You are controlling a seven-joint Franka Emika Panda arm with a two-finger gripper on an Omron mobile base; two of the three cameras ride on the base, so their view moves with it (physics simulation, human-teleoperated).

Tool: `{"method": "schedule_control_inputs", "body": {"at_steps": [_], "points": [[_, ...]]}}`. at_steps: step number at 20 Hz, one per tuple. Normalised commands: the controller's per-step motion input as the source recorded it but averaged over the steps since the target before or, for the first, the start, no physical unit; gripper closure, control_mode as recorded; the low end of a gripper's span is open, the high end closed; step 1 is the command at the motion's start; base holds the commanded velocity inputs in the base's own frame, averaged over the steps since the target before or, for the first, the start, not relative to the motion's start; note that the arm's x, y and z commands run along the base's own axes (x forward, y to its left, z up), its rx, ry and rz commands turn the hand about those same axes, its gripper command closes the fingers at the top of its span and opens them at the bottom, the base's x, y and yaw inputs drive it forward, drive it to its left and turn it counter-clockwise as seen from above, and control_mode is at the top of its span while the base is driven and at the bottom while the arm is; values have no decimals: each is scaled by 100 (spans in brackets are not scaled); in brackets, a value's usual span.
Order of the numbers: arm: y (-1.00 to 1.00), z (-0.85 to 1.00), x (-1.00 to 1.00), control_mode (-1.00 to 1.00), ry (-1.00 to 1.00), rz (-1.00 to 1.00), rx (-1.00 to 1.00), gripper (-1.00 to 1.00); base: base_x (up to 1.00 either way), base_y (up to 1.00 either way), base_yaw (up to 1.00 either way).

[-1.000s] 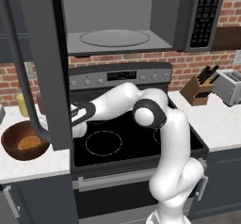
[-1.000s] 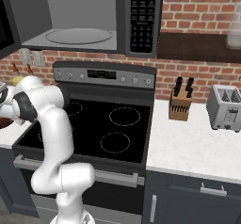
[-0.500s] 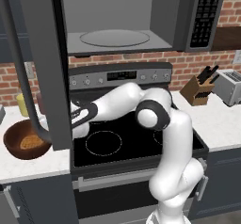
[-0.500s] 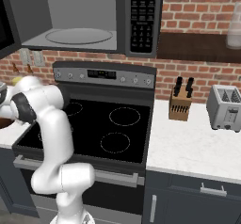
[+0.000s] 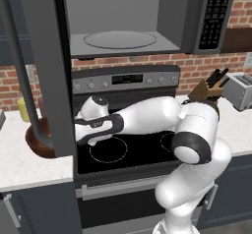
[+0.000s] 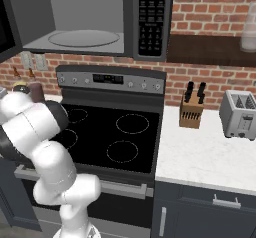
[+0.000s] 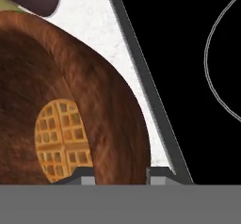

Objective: Open the microwave, place the bowl with waffle inside the microwave, then close the microwave door and turn it on.

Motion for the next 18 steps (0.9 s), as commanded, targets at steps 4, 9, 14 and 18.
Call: {"method": "schedule_control_inputs", "body": {"at_steps": [4,9,14,18], "points": [[-100,91,-29,-100,0,-15,0,100,0,0,0],[-100,100,-31,-100,0,-12,0,100,0,0,0],[-99,100,-55,-100,0,-5,2,100,0,0,0],[-98,100,-64,-100,-1,-1,4,100,0,0,0]]}}
